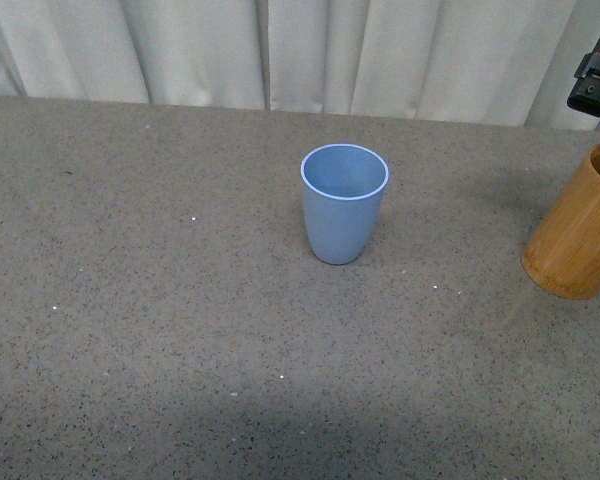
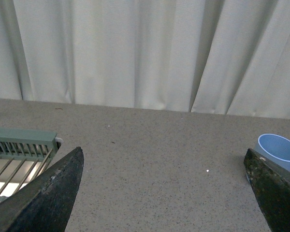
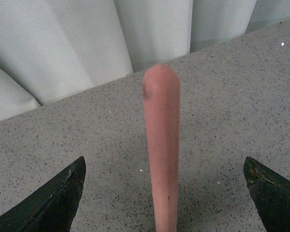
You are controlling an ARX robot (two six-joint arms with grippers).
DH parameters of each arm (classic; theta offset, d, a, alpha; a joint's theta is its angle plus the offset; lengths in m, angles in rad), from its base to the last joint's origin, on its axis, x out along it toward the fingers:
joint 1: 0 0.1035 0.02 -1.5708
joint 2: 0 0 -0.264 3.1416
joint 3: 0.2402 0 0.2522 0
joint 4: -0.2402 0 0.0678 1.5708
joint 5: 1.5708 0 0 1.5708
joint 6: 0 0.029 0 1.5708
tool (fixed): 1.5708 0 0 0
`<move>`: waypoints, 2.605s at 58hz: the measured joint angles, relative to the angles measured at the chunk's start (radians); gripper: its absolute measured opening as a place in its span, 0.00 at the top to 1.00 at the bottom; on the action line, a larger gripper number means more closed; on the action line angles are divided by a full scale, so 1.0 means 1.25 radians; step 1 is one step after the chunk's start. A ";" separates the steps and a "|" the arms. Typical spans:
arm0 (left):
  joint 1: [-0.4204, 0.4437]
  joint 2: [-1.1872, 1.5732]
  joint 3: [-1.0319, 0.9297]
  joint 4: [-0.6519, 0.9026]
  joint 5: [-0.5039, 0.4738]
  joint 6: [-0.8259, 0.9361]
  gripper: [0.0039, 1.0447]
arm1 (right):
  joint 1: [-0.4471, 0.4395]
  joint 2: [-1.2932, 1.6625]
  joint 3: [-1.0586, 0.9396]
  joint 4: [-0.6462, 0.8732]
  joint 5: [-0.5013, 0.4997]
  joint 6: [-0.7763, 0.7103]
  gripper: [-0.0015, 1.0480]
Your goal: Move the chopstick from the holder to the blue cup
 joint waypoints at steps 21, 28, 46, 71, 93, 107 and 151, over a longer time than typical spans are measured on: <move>0.000 0.000 0.000 0.000 0.000 0.000 0.06 | -0.001 0.013 0.000 0.005 -0.002 0.012 0.50; 0.000 0.000 0.000 0.000 0.000 0.000 0.06 | -0.001 0.014 0.000 0.010 -0.006 0.013 0.70; 0.000 0.000 0.000 0.000 0.000 0.000 0.06 | -0.001 0.016 0.000 0.024 -0.014 0.015 0.99; 0.000 0.000 0.000 0.000 0.000 0.000 0.06 | -0.006 -0.061 -0.030 0.043 -0.038 0.034 0.99; 0.000 0.000 0.000 0.000 0.000 0.000 0.06 | -0.046 -0.183 -0.062 0.053 -0.044 0.028 0.99; 0.000 0.000 0.000 0.000 0.000 0.000 0.06 | -0.056 -0.278 -0.048 0.023 -0.048 0.026 0.99; 0.000 0.000 0.000 0.000 0.000 0.000 0.06 | 0.253 -0.239 0.013 0.033 0.038 0.112 0.99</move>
